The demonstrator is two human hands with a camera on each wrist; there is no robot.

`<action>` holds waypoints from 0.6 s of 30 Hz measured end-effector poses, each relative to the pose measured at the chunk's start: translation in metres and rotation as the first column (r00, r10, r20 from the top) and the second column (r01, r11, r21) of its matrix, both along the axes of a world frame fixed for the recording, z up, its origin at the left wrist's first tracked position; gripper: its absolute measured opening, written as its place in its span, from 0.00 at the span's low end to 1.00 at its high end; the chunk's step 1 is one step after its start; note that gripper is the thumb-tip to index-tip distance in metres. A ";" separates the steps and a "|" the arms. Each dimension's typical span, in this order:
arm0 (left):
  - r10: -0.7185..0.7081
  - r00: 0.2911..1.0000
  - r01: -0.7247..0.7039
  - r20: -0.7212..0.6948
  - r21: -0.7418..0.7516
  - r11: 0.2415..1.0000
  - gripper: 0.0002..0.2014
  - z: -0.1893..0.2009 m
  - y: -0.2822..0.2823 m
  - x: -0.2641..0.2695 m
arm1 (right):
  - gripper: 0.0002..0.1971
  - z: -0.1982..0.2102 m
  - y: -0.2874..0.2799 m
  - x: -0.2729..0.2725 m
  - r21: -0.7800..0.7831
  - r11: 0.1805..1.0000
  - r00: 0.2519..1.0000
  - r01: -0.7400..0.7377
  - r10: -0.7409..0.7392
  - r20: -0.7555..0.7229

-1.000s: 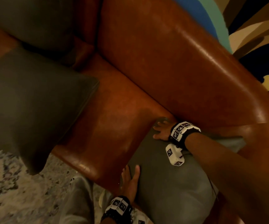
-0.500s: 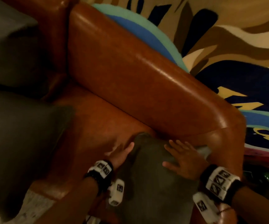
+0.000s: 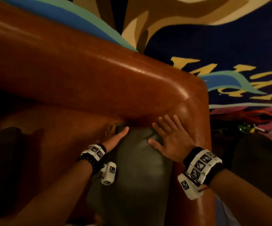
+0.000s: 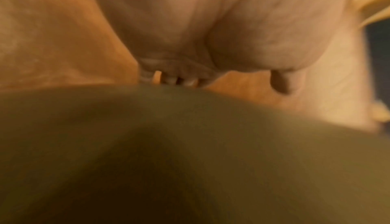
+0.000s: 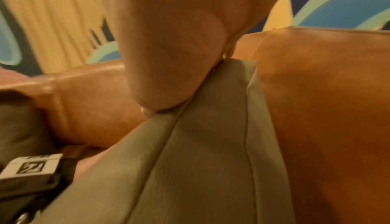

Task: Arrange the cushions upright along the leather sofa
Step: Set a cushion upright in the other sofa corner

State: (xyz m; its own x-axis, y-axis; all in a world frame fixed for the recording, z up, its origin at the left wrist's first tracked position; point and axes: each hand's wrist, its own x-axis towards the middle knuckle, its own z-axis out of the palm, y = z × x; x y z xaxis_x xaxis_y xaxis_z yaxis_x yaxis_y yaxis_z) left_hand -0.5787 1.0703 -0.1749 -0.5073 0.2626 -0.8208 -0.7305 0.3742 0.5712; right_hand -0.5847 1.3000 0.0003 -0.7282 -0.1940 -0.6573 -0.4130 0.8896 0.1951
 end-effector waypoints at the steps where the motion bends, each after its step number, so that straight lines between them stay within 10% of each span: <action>1: 0.015 1.000 -0.015 0.013 0.011 1.000 0.66 0.006 -0.005 0.010 | 0.45 -0.002 -0.004 0.007 -0.029 0.999 1.000 -0.027 0.027 -0.009; 9: 0.067 0.992 -0.055 0.107 -0.107 0.993 0.93 0.028 -0.012 0.173 | 0.44 -0.023 -0.024 0.019 -0.055 0.998 1.000 -0.028 0.027 -0.010; 18: 0.147 0.978 -0.121 0.151 -0.168 0.978 0.96 0.073 0.039 0.261 | 0.47 -0.032 -0.021 0.010 -0.003 0.992 0.991 -0.124 0.124 0.043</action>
